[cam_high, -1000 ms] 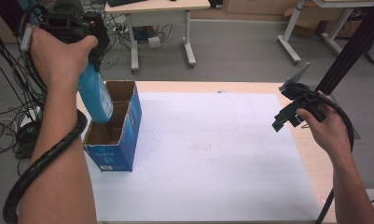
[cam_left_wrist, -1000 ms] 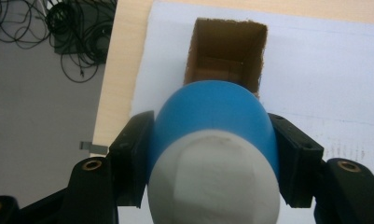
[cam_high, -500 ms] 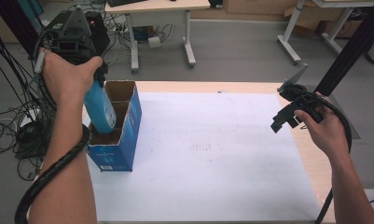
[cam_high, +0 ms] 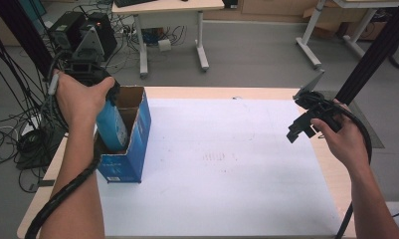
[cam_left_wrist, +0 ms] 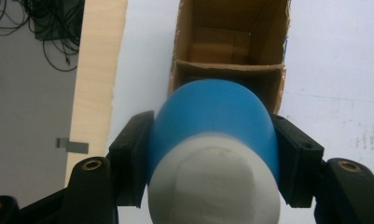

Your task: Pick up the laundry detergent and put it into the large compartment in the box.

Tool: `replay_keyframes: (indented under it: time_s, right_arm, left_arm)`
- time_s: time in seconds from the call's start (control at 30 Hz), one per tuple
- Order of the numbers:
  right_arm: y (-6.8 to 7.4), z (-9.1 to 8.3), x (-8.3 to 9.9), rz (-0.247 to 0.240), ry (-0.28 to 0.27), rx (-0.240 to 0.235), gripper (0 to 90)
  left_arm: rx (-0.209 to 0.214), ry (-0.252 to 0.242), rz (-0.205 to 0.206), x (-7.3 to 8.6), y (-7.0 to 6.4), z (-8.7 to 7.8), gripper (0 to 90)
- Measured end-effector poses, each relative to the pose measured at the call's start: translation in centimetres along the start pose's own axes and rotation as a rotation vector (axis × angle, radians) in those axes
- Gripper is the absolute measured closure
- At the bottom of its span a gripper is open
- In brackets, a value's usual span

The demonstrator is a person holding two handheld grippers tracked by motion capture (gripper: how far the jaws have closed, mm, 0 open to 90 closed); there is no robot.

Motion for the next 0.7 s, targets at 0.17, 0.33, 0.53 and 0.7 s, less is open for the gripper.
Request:
replay_keyframes:
  time_s: [0.17,0.33,0.53,0.7]
  right_arm:
    - [0.2,0.1,0.0,-0.001,0.004,0.002,4.4]
    - [0.1,0.2,0.2,0.001,0.010,0.005,4.4]
    - [0.1,0.4,0.4,0.001,0.011,0.003,4.4]
    - [0.2,0.8,0.3,-0.002,0.021,0.002,4.4]
  left_arm:
    - [0.007,0.010,0.008,0.2,0.1,1.1,38.6]
    - [-0.005,0.019,0.015,0.4,-0.2,2.1,38.6]
    - [0.002,0.030,0.021,0.6,-0.3,3.3,38.6]
    - [0.006,0.039,0.033,0.7,-0.4,4.2,38.5]
Point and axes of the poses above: each handheld gripper's, and its own axes: z roughly forward along the jaws, x roughly out of its underside, y roughly to its left, the point moved 5 cm from there along z, roughly forward along the jaws, and after that the axes turned 5 degrees about y, right-handed, at the moved point
